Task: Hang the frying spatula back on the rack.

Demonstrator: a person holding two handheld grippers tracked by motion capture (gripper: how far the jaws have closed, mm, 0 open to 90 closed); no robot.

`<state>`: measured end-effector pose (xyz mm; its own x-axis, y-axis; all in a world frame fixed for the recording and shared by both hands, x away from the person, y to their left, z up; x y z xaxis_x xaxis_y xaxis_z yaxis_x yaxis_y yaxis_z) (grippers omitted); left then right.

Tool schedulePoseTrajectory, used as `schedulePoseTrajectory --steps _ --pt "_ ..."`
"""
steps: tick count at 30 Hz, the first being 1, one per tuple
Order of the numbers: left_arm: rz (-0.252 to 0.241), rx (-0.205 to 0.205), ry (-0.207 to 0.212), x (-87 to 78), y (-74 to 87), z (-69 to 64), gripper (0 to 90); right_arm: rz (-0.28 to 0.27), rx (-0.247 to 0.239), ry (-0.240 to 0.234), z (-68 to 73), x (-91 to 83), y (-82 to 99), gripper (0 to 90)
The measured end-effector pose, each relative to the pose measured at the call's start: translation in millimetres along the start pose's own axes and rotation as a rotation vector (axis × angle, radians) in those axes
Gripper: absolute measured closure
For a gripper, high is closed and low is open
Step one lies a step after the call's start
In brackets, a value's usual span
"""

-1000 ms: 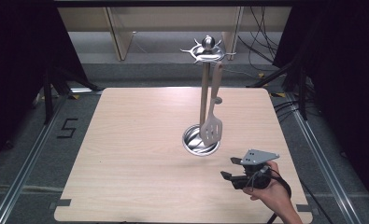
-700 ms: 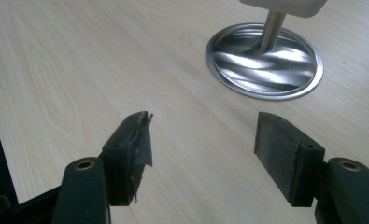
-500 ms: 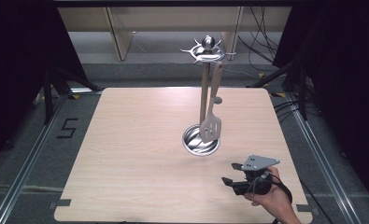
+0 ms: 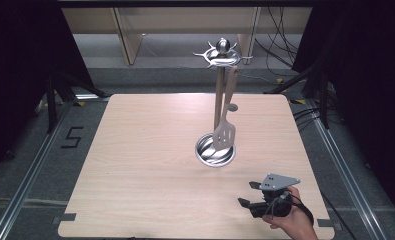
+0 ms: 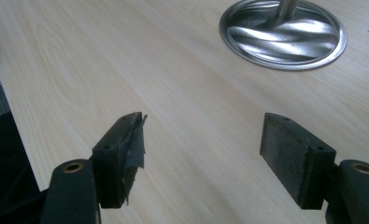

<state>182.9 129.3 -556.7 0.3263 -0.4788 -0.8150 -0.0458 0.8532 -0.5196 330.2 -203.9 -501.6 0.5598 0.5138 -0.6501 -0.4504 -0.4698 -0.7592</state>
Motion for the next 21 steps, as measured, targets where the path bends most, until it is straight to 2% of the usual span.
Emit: schedulePoseTrajectory --steps 1,2,3,5,8,15,16,17,18,19,21 --pt "0.0 0.001 -0.004 -0.5 -0.1 0.3 17.7 -0.002 -0.005 0.0 0.0 0.3 1.4 31.3" --pt "-0.001 0.001 -0.005 -0.6 -0.2 0.4 17.7 0.007 0.013 0.001 1.8 -0.6 3.3 30.9" --pt "-0.001 0.001 -0.007 -0.5 -0.3 0.4 17.7 -0.005 -0.01 0.004 0.2 0.3 4.1 30.6" --pt "-0.001 0.0 -0.007 -0.4 -0.1 0.2 17.7 0.002 0.001 -0.002 2.6 0.2 7.2 30.4" --pt "-0.001 0.001 -0.009 -0.6 -0.3 0.5 17.7 0.003 -0.016 0.009 2.9 1.2 10.5 27.8" --pt "-0.001 0.002 -0.01 -0.7 -0.3 0.5 17.7 -0.004 -0.028 -0.008 8.9 -0.3 13.2 27.0" --pt "-0.001 0.0 -0.008 -0.6 -0.3 0.3 17.7 0.008 -0.013 -0.002 10.8 -1.5 15.0 27.0" --pt "-0.004 -0.001 -0.004 -0.3 -0.4 -0.1 17.7 0.004 -0.031 -0.008 10.9 -0.9 15.3 27.0" --pt "-0.003 -0.004 -0.004 -0.3 -0.4 -0.3 17.7 0.0 -0.031 0.003 10.7 -1.1 15.7 26.9" --pt "-0.003 0.005 -0.022 -0.2 -0.6 0.8 17.7 0.007 -0.028 0.002 11.4 -1.6 16.9 26.9" --pt "-0.001 0.007 -0.015 -0.4 -0.4 0.7 17.7 0.008 -0.032 -0.002 12.2 -1.9 18.2 26.9"
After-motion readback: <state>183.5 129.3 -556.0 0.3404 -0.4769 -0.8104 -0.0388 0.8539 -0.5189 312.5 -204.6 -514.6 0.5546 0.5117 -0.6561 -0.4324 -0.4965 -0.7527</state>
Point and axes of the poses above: each handheld gripper's, and its own axes: x roughly forward along the jaws, y roughly out of its underside, z roughly to its left, the point moved 6 cm from there along x, roughly forward along the jaws, and after that the axes turned 8 degrees about y, right-handed, at the moved point
